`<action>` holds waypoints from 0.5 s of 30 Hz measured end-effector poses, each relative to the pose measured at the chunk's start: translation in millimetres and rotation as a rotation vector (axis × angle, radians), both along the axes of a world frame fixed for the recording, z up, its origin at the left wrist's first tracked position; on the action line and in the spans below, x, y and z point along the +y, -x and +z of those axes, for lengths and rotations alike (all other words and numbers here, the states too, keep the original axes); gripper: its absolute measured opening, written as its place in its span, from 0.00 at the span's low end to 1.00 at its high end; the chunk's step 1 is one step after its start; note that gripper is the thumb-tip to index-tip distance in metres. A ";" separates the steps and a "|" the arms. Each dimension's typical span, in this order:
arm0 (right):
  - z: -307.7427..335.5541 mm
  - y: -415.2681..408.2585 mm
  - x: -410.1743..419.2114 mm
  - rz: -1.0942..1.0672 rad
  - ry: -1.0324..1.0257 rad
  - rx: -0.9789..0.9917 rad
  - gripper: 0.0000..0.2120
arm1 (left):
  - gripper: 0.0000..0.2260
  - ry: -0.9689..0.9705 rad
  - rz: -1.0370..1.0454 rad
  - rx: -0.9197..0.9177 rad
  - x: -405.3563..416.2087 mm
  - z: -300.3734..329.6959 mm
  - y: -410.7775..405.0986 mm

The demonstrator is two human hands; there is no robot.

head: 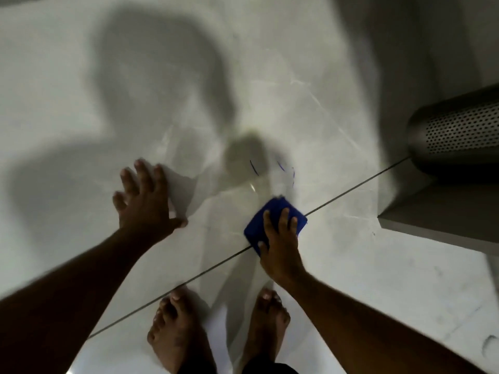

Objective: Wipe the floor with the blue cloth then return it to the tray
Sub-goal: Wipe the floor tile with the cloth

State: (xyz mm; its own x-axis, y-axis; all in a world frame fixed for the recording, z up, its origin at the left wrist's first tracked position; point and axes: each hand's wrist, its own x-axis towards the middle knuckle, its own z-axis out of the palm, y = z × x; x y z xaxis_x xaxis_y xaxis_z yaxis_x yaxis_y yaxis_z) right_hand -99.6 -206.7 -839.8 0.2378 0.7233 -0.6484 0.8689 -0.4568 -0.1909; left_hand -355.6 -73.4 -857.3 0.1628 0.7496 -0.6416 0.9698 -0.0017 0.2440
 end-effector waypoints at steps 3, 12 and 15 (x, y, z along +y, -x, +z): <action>-8.8 -36.8 46.0 -0.022 -0.063 -0.149 0.35 | 0.61 -0.015 -0.002 0.003 -0.2 -0.8 0.6; -24.3 -9.6 55.9 0.457 -0.282 -0.129 0.38 | 0.62 -0.016 -0.026 0.023 0.6 -6.9 1.2; -16.6 -44.0 32.8 0.733 -0.245 -0.035 0.42 | 0.61 -0.009 -0.028 0.030 2.0 -1.6 -1.2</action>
